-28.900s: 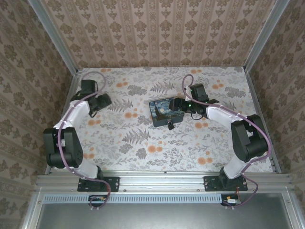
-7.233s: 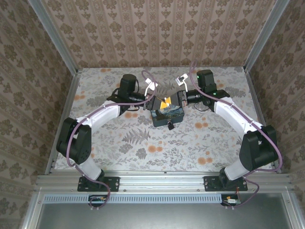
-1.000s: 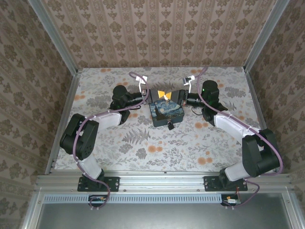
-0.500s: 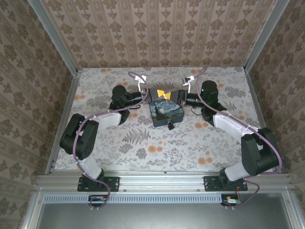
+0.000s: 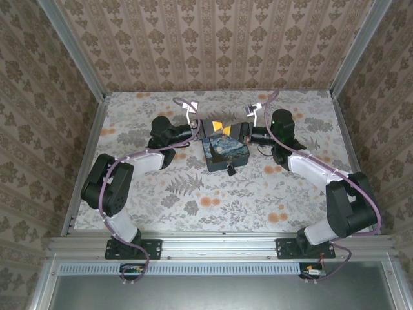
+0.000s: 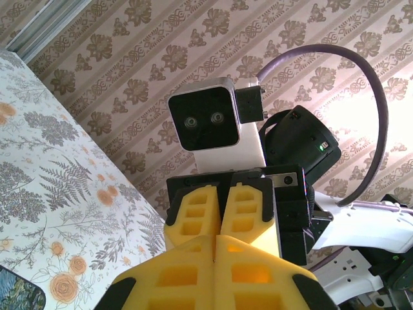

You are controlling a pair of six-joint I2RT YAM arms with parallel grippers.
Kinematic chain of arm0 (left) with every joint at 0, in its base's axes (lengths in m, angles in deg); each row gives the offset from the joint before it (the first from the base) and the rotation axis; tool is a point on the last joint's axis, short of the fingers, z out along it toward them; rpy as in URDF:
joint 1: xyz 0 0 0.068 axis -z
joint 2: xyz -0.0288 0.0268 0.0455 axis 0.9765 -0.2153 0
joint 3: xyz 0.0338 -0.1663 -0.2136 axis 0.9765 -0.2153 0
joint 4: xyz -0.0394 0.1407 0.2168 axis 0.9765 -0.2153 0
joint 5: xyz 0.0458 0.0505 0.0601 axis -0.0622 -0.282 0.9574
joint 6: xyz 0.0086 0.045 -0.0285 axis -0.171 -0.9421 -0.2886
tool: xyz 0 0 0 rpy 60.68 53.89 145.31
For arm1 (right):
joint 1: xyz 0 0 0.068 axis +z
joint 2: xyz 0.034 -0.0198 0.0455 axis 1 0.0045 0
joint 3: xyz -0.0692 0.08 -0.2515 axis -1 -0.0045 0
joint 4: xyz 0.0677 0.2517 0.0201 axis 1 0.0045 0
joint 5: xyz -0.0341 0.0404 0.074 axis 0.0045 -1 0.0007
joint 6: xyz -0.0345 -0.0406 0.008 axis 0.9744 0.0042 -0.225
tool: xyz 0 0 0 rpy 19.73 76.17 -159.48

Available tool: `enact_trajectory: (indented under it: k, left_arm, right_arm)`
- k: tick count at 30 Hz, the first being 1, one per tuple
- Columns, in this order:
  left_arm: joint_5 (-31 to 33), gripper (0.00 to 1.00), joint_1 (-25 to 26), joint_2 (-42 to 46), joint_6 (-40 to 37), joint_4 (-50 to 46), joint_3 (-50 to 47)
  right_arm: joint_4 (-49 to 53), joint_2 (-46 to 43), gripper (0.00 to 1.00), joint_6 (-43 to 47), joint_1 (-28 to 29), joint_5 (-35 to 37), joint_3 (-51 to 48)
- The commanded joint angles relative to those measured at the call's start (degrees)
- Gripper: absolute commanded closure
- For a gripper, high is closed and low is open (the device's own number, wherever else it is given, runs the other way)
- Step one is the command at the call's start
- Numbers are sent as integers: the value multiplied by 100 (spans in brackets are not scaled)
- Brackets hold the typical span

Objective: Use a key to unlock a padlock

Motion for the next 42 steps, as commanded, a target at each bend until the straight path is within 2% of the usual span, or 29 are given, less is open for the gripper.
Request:
enact_trajectory:
  k: [1,4,9,10,12,15,17,18,21,22,25,29,31,36,42]
  left_arm:
    - [65,100,21,105,88,313,-49]
    - [94,100,24,114,85,329,-67]
    - [139,99,8,156,26,212,-125]
    - [160,87,-14,183,-29,94,-138]
    - [238,76,-83,305,-198,-145,-221]
    - [526,56,-253,699,-780,-1211,-372]
    - [1001,52,-274,1133,-1416,-2525,-462]
    - [1367,51,-247,1377,-1900,-3548,-415]
    - [3421,46,421,2038,-3226,-6470,-63]
    - [4255,45,764,2122,-3305,-7220,85]
    - [5374,43,1516,2095,-2783,-8146,91]
    - [6533,39,2598,1784,-2310,-8358,84]
    - [6756,35,2923,1522,-2003,-8113,22]
    - [6918,32,3211,614,-1460,-7307,1]
    - [7277,29,3364,-251,-1234,-7219,670]
  right_arm:
    - [-276,14,92,-17,64,-82,-89]
    - [-524,-9,100,-91,66,-75,-165]
    - [-592,-68,100,-70,32,-10,-275]
    - [-580,-86,100,-64,23,13,-302]
    - [-361,-145,100,2,-35,96,-322]
    - [756,-400,100,496,-161,358,-315]
    - [1640,-718,100,858,-228,660,-348]
    - [2098,-880,100,1001,-252,860,-380]
    - [3316,-1496,100,1180,-282,1668,-580]
    - [3775,-1749,100,1201,-276,1997,-671]
    - [4855,-2465,100,1115,-252,2829,-1106]
    - [5274,-3581,100,725,-111,3427,-1893]
    - [5450,-4097,100,642,-14,3630,-2170]
    - [5801,-4572,100,828,154,3682,-2605]
    - [6146,-4712,100,1118,202,3928,-2585]
